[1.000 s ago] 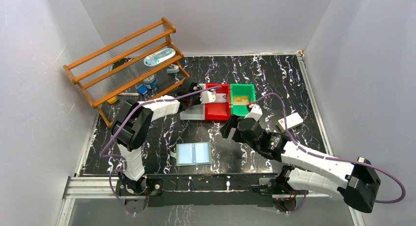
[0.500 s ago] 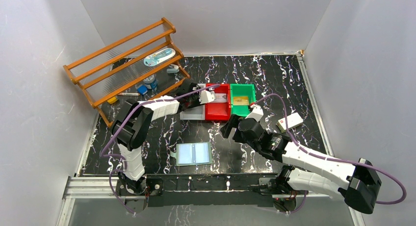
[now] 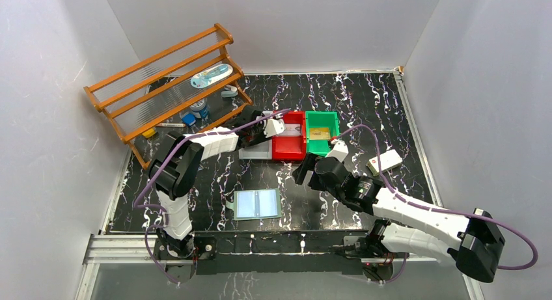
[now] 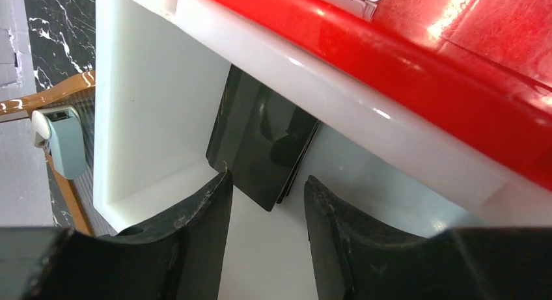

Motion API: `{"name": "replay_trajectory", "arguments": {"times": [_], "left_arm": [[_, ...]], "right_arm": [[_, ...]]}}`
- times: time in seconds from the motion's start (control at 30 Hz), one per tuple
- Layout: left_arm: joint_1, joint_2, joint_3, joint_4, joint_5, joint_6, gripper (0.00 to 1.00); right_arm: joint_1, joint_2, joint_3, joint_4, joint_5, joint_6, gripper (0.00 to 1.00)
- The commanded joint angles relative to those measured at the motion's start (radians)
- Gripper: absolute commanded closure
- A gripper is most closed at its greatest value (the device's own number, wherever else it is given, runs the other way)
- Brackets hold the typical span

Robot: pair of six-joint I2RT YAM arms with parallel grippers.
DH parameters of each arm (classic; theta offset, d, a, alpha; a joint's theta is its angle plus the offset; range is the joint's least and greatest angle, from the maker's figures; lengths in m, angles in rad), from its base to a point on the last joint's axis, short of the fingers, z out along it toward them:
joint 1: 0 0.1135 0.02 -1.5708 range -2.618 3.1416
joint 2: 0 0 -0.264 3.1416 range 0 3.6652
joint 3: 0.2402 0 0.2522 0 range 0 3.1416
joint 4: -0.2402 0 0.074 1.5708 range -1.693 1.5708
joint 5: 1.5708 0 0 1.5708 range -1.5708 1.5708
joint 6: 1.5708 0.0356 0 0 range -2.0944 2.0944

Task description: Take the credit cards out of the card holder

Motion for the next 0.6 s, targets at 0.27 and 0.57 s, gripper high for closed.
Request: {"name": "replay_trajectory", "arguments": {"times": [0.27,0.57], "left_arm": [[0.004,-0.273,-0.129,0.203,-0.013,-0.234,0.39],[0.011,-0.645,-0.301,0.146,0.000,-0.614,0.10]], "right_arm": [[-0.005,0.005,0.035,0.015,-0.020,0.007,0.02],[-0.007,0.076,0.082,0.024,-0.111,0.018,0.06]]}}
